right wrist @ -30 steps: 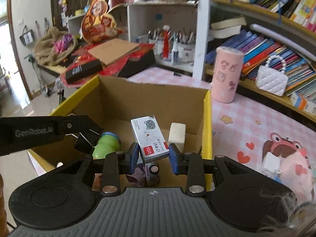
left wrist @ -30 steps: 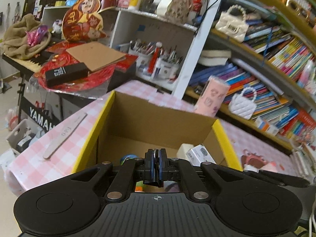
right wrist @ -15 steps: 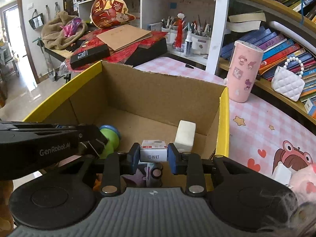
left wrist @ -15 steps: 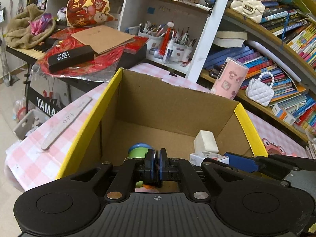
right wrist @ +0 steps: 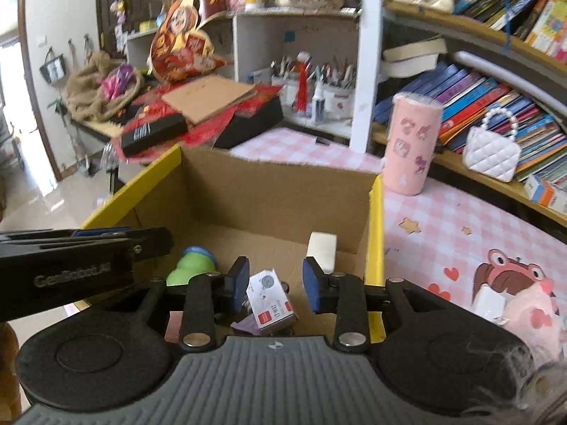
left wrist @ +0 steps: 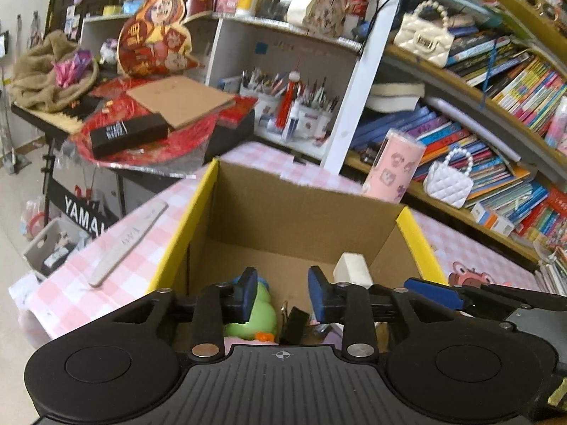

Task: Organize objects
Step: 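Open both tools to drop the clip and card box into the box, then withdraw both tools from the box toward the pink plush pig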

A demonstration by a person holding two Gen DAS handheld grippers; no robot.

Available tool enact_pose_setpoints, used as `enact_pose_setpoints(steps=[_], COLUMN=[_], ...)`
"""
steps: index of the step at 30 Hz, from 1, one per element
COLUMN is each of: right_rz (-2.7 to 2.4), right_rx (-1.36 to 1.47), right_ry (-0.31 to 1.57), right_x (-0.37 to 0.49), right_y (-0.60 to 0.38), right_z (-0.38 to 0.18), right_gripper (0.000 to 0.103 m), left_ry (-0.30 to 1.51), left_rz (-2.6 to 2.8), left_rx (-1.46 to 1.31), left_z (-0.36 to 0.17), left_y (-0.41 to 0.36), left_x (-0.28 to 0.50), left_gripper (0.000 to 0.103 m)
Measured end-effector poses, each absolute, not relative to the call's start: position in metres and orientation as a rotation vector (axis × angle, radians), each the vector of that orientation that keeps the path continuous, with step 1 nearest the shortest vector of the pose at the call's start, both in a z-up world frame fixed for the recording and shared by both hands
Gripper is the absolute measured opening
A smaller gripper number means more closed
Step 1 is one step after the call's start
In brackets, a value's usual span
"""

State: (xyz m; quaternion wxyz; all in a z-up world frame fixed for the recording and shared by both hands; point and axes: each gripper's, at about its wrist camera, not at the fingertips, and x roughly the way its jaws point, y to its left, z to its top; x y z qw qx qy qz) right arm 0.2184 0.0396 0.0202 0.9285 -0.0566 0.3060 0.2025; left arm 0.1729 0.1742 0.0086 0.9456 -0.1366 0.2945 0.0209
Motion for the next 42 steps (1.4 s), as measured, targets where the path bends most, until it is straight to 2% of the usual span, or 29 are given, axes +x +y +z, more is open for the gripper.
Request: enact_pose_setpoints(steps=[2, 3, 4, 13, 18, 25, 42], right_rz=[0.397, 0.389, 0.383, 0.352, 0.340, 0.300, 0.120], right_rx=[-0.100, -0.094, -0.087, -0.064, -0.077, -0.104, -0.084], right_ry=[0.596, 0.578, 0.562, 0.514, 0.539, 0.589, 0.713], right_x=[0.209, 0.204, 0.198, 0.141, 0.107, 0.059, -0.013], right_y=[0.036, 0.034, 0.032, 0.022, 0.022, 0.020, -0.015], right_z=[0.028, 0.033, 0.036, 0.050, 0.040, 0.018, -0.021], right_gripper=[0.035, 0.035, 0.035, 0.035, 0.036, 0.038, 0.050], left_ry=[0.571, 0.554, 0.534, 0.478, 0.518, 0.607, 0.721], left_rz=[0.040, 0.042, 0.045, 0.038, 0.044, 0.040, -0.054], left_rx=[-0.272, -0.267, -0.263, -0.251, -0.241, -0.180, -0.133], left_z=[0.017, 0.021, 0.025, 0.041, 0.031, 0.009, -0.018], left_y=[0.175, 0.177, 0.177, 0.187, 0.189, 0.183, 0.148], left_x=[0.163, 0.156, 0.149, 0.092, 0.065, 0.028, -0.014], left_gripper=[0.048, 0.058, 0.062, 0.069, 0.071, 0.079, 0.082])
